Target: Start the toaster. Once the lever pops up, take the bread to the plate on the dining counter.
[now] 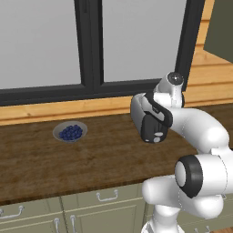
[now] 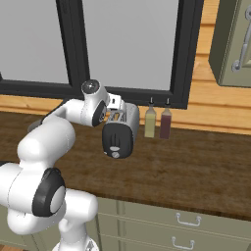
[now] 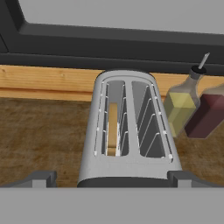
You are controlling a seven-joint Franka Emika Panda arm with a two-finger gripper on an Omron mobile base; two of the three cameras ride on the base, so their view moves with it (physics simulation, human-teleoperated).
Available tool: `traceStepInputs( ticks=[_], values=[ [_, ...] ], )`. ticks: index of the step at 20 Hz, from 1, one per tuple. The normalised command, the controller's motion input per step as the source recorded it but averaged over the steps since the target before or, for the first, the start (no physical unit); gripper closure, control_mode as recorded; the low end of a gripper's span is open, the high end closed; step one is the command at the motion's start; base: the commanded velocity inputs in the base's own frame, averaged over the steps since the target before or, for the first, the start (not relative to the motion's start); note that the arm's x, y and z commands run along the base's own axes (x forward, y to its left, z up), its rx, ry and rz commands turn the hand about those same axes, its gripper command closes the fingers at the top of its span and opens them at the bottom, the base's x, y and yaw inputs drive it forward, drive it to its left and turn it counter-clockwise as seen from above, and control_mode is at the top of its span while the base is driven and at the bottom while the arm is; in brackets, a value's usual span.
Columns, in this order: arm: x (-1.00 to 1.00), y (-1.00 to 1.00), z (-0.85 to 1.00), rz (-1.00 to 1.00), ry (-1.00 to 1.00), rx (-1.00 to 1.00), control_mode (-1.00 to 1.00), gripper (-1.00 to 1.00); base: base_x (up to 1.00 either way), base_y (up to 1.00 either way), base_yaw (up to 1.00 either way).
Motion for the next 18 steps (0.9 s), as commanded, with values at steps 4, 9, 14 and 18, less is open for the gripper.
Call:
traceStepInputs(
  ticks=[4, 9, 14, 18],
  values=[
    [0.0, 0.0, 0.0, 0.0, 0.0, 0.0, -1.0, -1.0, 0.0, 0.0, 0.0],
    [0.0, 0.0, 0.0, 0.0, 0.0, 0.0, -1.0, -1.0, 0.0, 0.0, 0.0],
    [0.0, 0.0, 0.0, 0.0, 0.0, 0.0, -1.0, -1.0, 0.0, 0.0, 0.0],
    [0.0, 0.0, 0.0, 0.0, 0.0, 0.0, -1.0, -1.0, 0.0, 0.0, 0.0]
  ],
)
